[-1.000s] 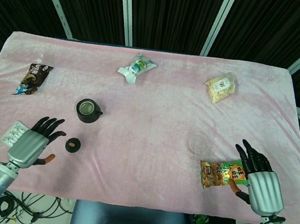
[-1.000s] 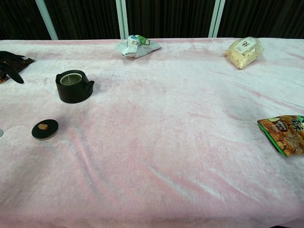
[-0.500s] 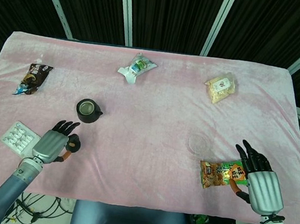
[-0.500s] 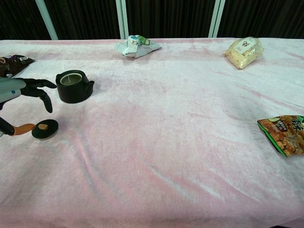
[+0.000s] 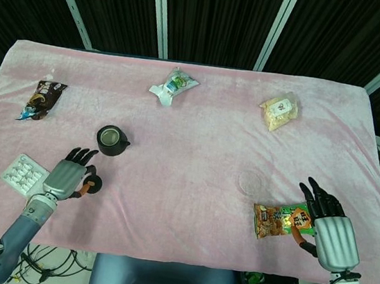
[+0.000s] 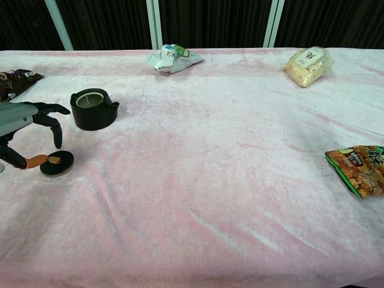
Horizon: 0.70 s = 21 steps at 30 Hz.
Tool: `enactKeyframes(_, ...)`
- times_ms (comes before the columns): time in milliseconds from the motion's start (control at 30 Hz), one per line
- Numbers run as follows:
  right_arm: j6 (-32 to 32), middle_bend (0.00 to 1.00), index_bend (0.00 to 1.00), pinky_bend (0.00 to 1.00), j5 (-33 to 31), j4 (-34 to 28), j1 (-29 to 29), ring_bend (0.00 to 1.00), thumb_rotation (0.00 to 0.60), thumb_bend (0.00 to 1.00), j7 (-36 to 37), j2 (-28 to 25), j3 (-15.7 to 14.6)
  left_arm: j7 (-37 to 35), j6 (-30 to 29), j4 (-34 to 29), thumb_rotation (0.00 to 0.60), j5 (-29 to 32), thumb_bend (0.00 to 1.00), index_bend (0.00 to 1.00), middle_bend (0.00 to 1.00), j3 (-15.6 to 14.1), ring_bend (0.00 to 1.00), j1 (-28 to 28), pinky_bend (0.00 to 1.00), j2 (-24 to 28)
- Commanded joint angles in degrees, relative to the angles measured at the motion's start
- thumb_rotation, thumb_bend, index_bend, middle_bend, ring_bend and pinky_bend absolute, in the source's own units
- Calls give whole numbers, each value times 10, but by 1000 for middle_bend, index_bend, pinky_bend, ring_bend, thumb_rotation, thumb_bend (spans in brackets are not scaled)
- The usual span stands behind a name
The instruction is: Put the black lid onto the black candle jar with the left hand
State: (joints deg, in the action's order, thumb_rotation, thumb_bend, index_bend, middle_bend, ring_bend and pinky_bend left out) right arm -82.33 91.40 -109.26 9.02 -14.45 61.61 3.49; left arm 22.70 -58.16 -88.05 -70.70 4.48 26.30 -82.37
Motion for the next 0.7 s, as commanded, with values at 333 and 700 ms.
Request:
enactKeyframes(333, 0, 25, 0, 192, -4, 1, 0, 132, 600, 178, 3, -1, 1, -14, 10, 26, 600, 3, 401, 452, 60, -8, 0, 8, 38, -16)
enactKeyframes(700, -1, 25, 0, 192, -4, 1, 0, 133, 600, 177, 3, 0, 2, -16, 6, 26, 600, 0, 401, 480, 64, -15, 0, 9, 38, -13)
